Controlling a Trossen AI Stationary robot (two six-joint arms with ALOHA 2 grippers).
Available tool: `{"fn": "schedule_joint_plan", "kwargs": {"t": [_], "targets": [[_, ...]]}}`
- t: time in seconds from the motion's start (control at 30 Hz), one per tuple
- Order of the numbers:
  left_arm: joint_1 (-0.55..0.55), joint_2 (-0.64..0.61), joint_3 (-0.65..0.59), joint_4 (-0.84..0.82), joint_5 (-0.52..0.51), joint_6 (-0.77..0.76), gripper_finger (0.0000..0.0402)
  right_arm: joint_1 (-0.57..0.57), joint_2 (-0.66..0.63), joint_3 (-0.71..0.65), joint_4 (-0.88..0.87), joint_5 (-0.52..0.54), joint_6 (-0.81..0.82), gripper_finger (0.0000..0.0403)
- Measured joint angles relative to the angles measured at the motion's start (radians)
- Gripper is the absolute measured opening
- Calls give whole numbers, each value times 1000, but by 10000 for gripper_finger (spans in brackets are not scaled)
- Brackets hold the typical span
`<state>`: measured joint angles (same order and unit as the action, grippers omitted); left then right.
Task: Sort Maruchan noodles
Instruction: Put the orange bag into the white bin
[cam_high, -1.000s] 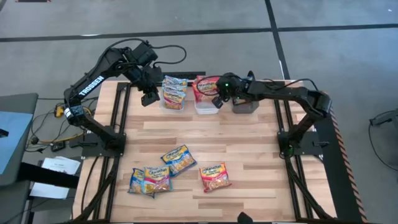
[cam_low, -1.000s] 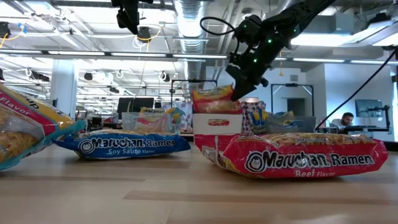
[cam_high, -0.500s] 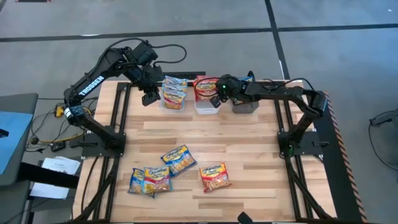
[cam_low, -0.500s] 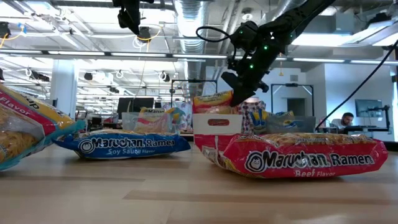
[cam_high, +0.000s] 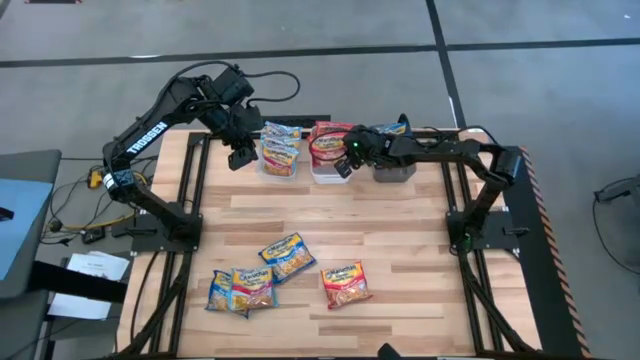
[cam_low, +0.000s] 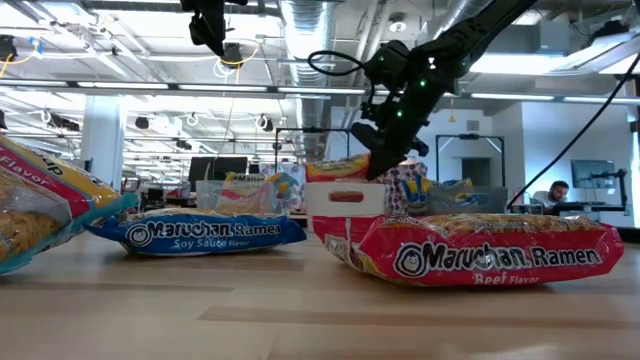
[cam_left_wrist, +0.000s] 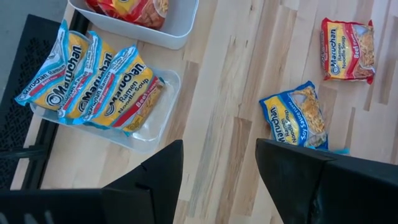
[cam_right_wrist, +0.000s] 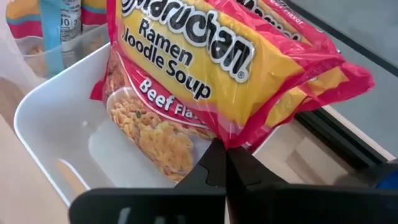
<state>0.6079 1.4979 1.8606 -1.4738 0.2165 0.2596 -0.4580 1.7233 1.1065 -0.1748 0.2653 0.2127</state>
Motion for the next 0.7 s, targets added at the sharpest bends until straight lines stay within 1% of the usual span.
{"fn": "schedule_joint_plan", "kwargs": {"t": [0.1,0.23,0.53,0.7], "targets": [[0,0,0,0,0,0,188,-3,0,0,0,0,1,8],[0,0,0,-1,0,4,188,-9,0,0,1,0,43,15],[0,0,0,0,0,25,188,-10,0,0,0,-13,90,80],[0,0,0,0,1,25,188,-10,0,1,-4,-47,154,101]]}}
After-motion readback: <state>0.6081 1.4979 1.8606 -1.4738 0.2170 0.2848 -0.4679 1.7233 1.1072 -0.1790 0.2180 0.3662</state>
